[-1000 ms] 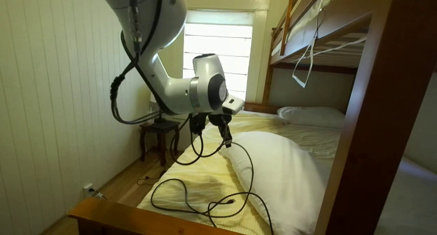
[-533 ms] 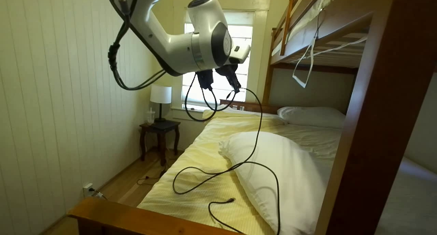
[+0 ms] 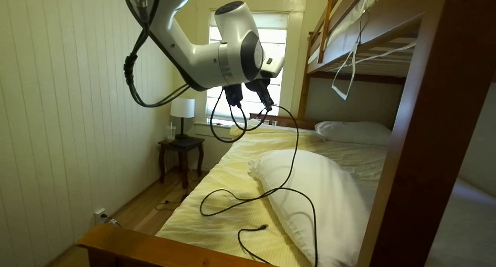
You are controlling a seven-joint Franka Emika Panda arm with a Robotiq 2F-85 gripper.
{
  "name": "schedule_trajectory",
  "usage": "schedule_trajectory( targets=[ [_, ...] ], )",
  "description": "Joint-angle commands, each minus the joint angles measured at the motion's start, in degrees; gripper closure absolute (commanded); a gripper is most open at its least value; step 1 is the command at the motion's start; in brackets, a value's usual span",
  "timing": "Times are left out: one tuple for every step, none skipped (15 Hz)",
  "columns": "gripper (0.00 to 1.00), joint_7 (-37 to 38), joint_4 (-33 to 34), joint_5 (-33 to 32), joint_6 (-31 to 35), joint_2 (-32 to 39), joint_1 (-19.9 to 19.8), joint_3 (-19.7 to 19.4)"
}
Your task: Straighten the black cable
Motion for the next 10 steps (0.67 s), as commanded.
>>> schedule_trajectory(
  targets=[
    [0.99,-1.94,7.01,-2.70,1.03,2.28,-0.38,0.05],
    [0.99,-3.21,10.16,-3.31,1.69,2.88,-0.29,0.06],
    [0.99,-4.83,13.67,-2.67,1.04,3.20,0.17,0.16],
    [0.99,-6.01,16.41,-2.53,1.54,3.58,0.36,0.26],
    [0.99,-7.69,19.62,-2.12,1.63,3.93,0.59,0.43],
    [0.99,-9.37,22.93,-1.30,2.05,4.52,0.90,0.55],
    [0.99,-11.19,25.85,-0.72,2.64,5.06,1.23,0.68],
    [0.99,-12.71,28.54,-0.15,3.59,5.69,1.60,0.79],
    [0.99,-14.15,30.90,0.59,4.72,6.35,1.97,0.97],
    [0.99,-15.07,33.09,1.64,4.60,6.80,2.50,1.25]
  ],
)
